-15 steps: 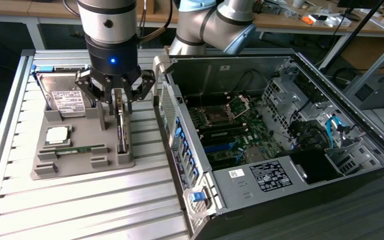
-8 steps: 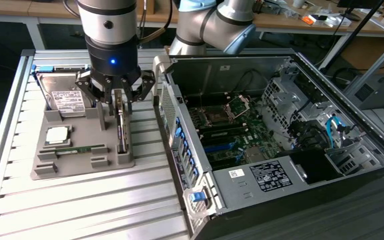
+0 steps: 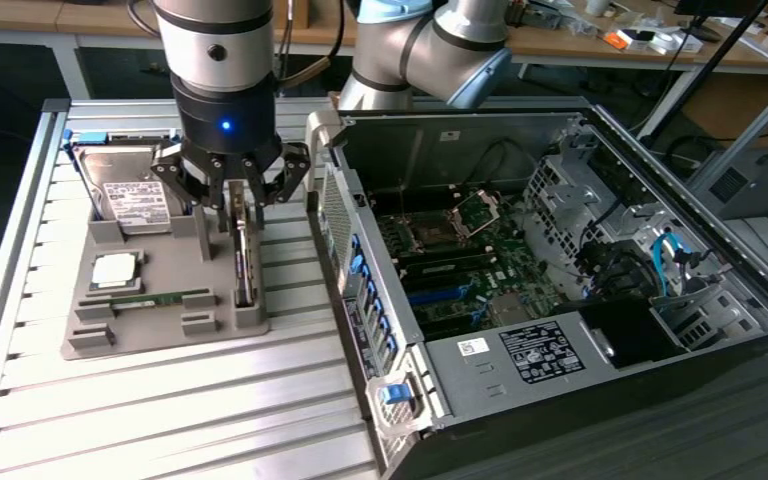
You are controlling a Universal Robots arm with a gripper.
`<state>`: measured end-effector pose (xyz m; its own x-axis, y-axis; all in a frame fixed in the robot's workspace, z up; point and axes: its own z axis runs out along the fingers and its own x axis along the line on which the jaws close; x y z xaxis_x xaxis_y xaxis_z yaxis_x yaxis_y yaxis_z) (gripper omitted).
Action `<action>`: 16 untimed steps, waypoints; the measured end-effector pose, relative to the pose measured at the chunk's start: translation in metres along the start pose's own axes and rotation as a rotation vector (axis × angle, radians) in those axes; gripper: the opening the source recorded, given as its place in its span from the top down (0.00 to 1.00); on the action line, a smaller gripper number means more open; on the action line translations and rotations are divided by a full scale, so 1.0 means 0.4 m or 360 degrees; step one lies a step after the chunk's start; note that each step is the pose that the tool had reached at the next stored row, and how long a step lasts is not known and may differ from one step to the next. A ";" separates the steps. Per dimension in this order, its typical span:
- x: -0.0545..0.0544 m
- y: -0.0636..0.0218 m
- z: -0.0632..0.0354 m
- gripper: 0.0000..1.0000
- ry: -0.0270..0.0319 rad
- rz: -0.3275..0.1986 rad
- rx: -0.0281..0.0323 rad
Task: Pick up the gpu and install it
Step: 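Pick up the gpu and move the gpu toward the slot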
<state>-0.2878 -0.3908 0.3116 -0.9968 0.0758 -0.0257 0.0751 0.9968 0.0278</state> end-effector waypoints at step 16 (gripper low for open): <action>0.000 0.000 0.013 0.58 0.00001 0.0000 0.00000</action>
<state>-0.2878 -0.3908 0.3062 -0.9968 0.0758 -0.0257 0.0751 0.9968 0.0278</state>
